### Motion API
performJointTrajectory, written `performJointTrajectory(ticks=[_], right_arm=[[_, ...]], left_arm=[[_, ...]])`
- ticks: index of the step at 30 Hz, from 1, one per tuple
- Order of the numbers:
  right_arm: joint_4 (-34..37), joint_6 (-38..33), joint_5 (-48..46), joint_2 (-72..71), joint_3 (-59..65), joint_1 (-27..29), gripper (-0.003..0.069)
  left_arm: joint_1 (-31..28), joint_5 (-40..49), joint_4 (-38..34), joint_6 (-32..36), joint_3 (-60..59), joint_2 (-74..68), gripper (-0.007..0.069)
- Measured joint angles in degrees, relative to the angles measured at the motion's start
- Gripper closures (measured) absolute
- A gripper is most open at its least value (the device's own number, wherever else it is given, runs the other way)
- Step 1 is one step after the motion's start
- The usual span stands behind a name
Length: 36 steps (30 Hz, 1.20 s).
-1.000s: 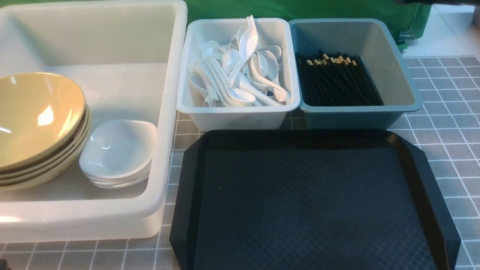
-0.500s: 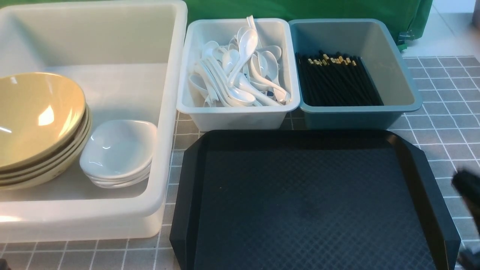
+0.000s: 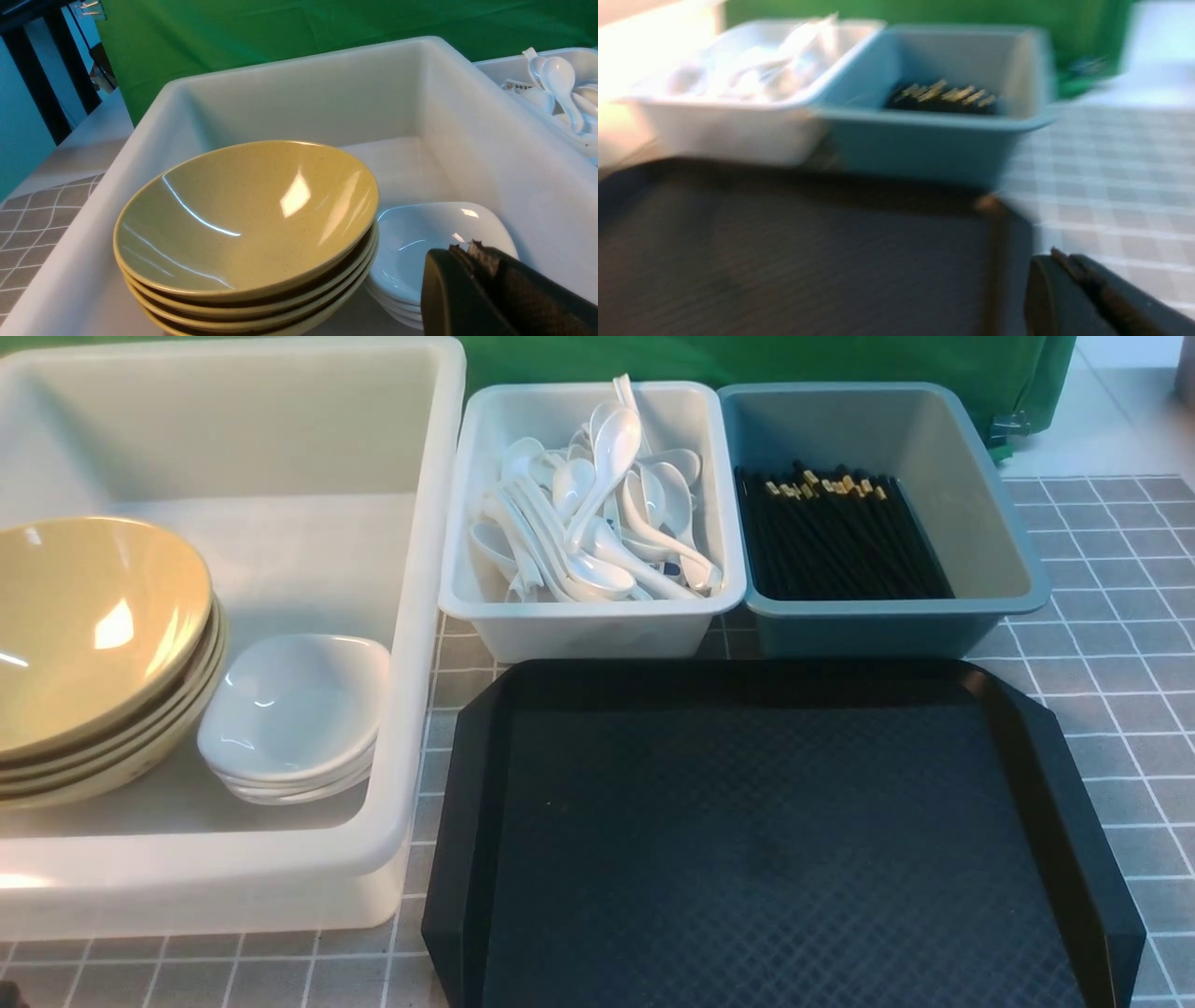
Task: On grey table put chopsticks spoon bowls plates into blue grey white boxes.
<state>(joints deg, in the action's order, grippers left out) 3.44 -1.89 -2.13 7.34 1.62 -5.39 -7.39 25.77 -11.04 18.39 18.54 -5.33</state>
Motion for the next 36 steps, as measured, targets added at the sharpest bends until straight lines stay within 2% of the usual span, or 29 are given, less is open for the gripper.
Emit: performJointTrajectory(ticks=[3, 8, 13, 28, 32, 36], right_arm=[[-2.88, 2.21, -6.72, -5.94, 0.0, 4.95, 0.0625], [-3.74, 1.37, -15.93, -7.94, 0.0, 8.88, 0.0625], [-3.8, -2.31, -16.24, -7.94, 0.0, 9.37, 0.0623], [-3.85, -2.52, -16.24, -7.94, 0.0, 9.37, 0.0614], [-3.85, -2.52, -16.26, -7.94, 0.0, 9.37, 0.0614], [-3.85, -2.52, -16.31, -7.94, 0.0, 9.5, 0.0614]], left_arm=[[0.0, 0.18, 0.0, 0.0, 0.0, 0.0, 0.0634], [0.0, 0.77, 0.0, -0.18, 0.0, 0.0, 0.0634], [0.0, 1.98, 0.0, -0.18, 0.0, 0.0, 0.0634], [0.0, 2.41, 0.0, -0.18, -0.11, 0.0, 0.0634], [0.0, 0.97, 0.83, -0.18, -2.83, 2.32, 0.0634], [2.23, -3.31, 3.74, -4.24, -8.89, 5.82, 0.0634]])
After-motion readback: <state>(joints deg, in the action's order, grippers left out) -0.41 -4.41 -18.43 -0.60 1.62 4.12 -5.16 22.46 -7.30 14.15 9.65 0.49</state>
